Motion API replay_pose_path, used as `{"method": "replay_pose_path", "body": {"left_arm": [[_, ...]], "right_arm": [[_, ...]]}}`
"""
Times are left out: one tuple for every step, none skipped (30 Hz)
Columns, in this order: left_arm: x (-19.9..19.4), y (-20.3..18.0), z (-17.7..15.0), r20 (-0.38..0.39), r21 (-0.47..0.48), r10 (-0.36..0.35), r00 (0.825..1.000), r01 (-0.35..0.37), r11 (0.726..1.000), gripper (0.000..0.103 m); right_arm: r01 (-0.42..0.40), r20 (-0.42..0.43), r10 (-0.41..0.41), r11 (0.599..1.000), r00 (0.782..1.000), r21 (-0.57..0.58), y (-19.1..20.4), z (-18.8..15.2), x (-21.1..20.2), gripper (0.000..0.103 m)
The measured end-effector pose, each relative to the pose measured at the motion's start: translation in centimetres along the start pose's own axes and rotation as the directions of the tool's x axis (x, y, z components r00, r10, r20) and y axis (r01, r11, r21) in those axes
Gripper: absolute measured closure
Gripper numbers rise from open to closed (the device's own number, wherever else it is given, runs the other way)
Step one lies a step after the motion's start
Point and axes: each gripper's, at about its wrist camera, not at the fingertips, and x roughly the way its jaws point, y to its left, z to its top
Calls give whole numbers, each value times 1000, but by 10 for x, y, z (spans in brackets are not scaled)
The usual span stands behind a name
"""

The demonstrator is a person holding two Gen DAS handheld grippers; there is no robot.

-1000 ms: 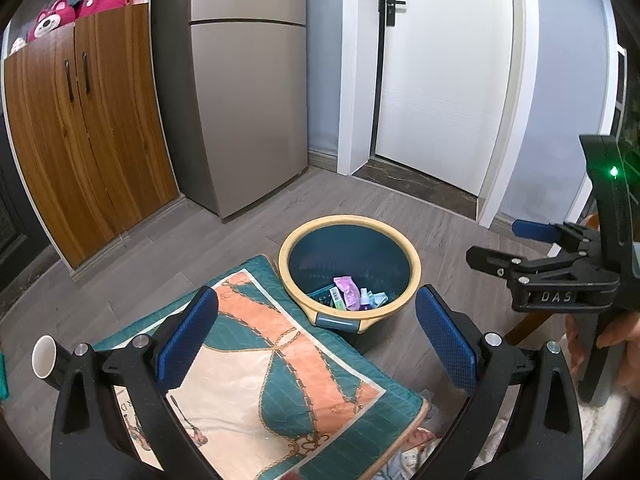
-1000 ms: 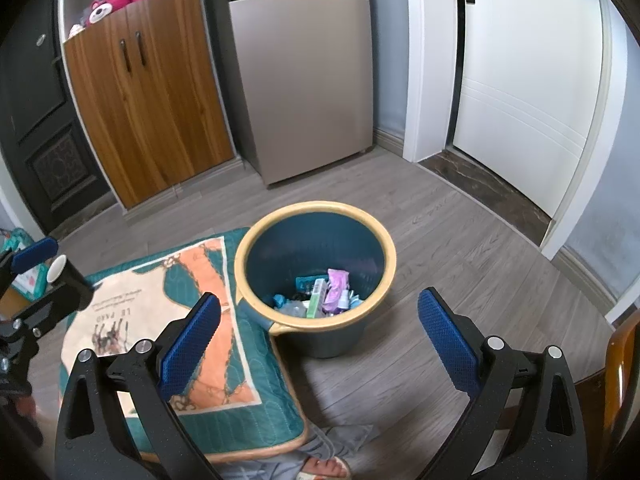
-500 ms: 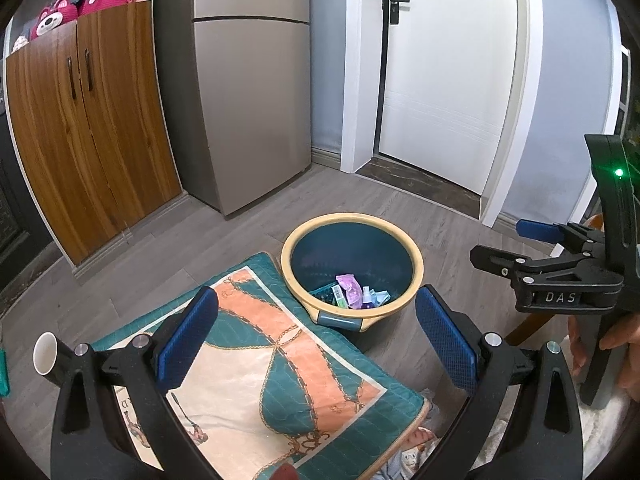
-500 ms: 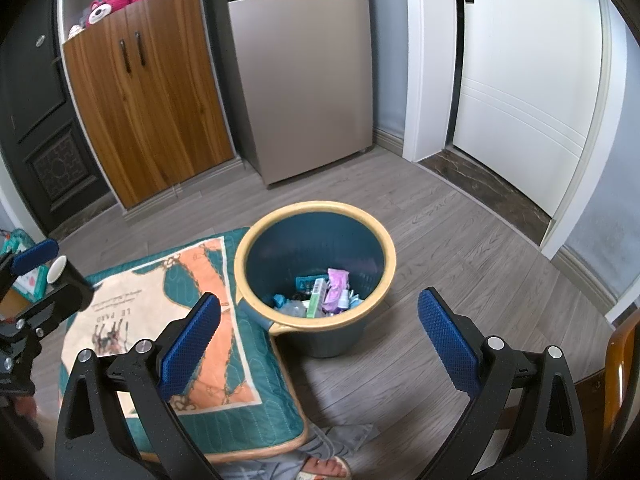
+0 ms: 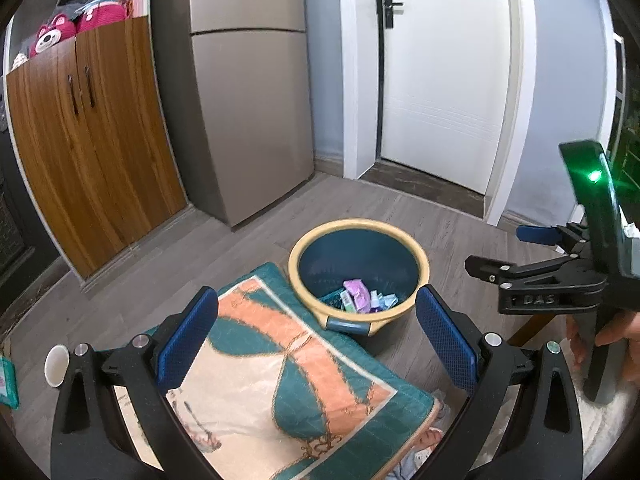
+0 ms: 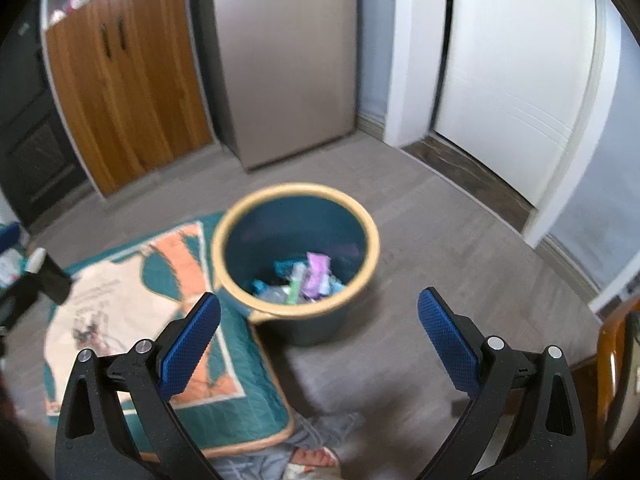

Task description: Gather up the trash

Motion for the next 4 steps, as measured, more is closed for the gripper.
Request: {"method": "replay_pose_path", "body": {"left_arm": [[-2,4,-1,-6,-14,-3,1000,2,1000,6],[-5,8,-2,-7,-26,-9,1000,9,1000,6],[-9,11,-1,-3,-36,-12,1000,12,999,6],[-16,17,-1,7,-44,-15,1000,16,999,6]], "right_arm": [[13,-20,-13,1000,1000,-2,4,-2,4,5],[25,-58,-26,1000,998,-11,11,-5,13,5],[29,-91,-31,999,995,-23,20,-9,22,5],[34,-131,-38,999,991,-34,30,-13,32,5]]}}
